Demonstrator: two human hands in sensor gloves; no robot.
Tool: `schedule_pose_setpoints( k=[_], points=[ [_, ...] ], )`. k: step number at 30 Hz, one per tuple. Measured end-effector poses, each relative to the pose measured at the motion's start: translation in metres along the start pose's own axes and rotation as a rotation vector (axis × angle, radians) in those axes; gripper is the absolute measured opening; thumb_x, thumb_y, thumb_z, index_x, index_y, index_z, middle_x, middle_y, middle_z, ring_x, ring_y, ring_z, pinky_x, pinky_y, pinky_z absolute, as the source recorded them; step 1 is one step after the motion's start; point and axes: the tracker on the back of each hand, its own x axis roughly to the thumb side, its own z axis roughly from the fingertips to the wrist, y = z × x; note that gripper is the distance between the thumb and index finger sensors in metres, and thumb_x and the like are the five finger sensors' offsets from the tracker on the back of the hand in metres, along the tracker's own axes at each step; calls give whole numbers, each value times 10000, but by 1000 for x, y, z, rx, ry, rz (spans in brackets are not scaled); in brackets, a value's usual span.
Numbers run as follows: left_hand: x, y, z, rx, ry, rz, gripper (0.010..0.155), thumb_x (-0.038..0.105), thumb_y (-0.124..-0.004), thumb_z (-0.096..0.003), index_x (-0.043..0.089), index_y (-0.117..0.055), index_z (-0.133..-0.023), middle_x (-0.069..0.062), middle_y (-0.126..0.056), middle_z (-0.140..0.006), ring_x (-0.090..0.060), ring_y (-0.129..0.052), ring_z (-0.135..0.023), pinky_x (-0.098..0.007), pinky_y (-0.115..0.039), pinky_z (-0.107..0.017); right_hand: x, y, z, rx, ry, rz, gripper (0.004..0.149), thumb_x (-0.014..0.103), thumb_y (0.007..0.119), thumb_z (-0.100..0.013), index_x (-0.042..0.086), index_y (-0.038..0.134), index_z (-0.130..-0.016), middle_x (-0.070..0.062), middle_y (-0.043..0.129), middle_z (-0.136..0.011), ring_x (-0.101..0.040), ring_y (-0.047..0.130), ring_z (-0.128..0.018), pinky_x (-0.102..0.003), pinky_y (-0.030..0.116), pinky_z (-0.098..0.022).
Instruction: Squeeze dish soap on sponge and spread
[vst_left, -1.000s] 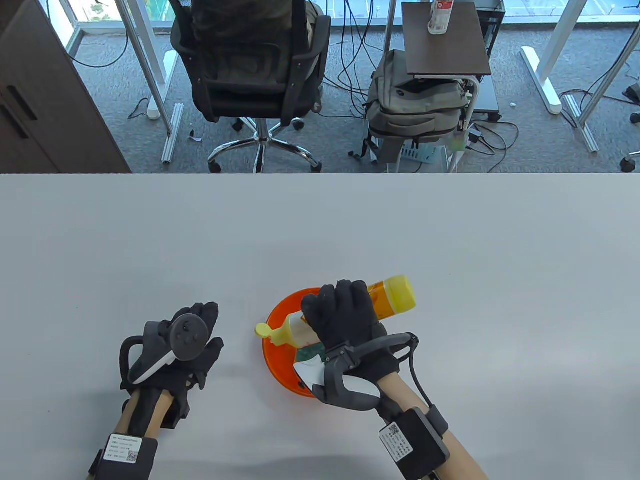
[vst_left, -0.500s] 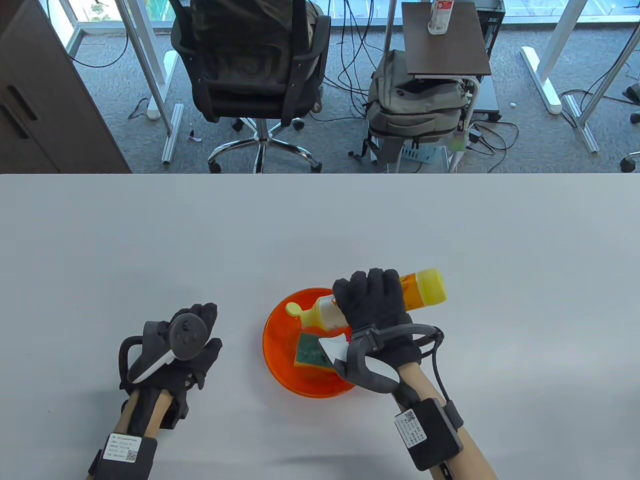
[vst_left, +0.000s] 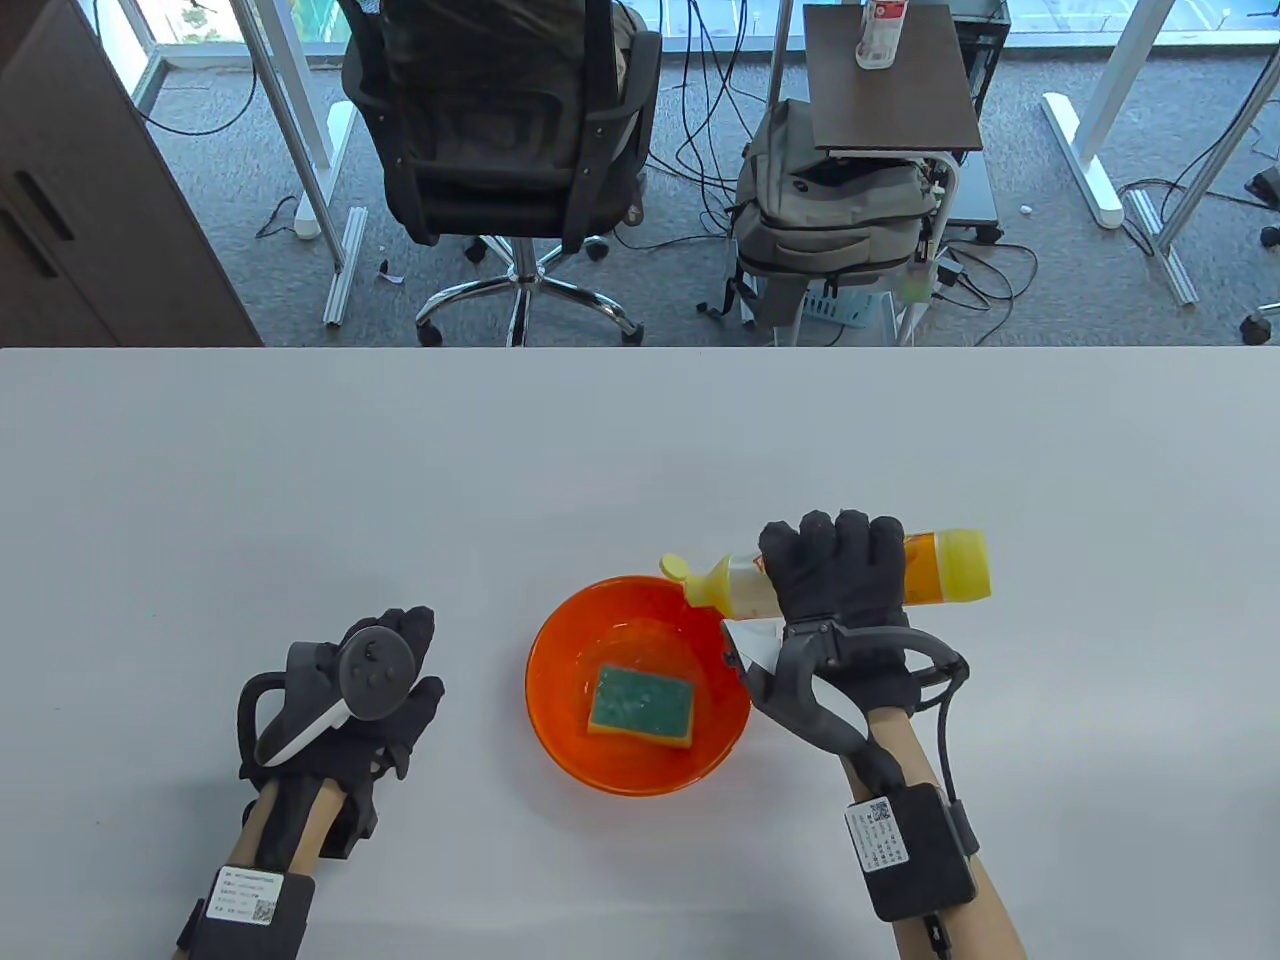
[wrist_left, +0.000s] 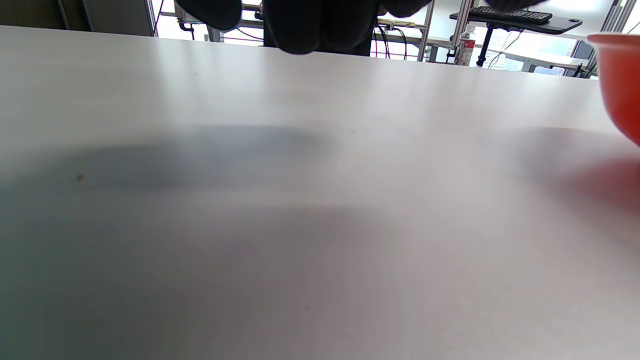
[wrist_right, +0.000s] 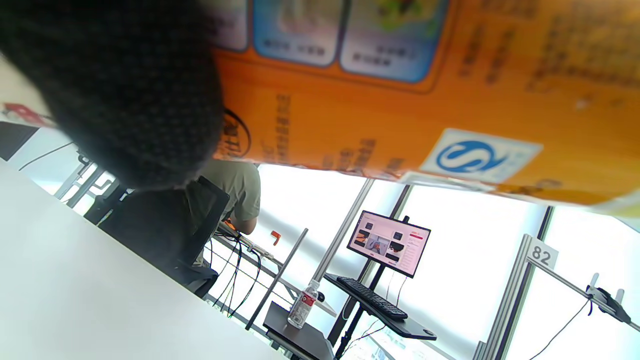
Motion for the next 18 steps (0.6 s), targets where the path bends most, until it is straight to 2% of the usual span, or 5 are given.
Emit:
schedule_pose_setpoints(
  k=[5,18],
  points=[
    [0,-1,0,-4,-1,-4,710,540,-643,-444,311,-469,-1094,-1,-562,-1178,-297,-636,-1136,-615,-529,-816,2,-6,1,1,-10,-3,750,383,1086,-208,493,764,-876,98,796,-938,-231,857,-895,-549,615,-760],
    [-2,0,0,4,0,3,712,540,-643,-444,310,-466,-1094,1,-562,-1178,-295,-635,-1136,-615,-528,-816,49,-39,14,-45,-158,-76,749,393,1085,-208,490,765,-879,97,801,-934,-228,863,-887,-549,627,-753]
  ],
)
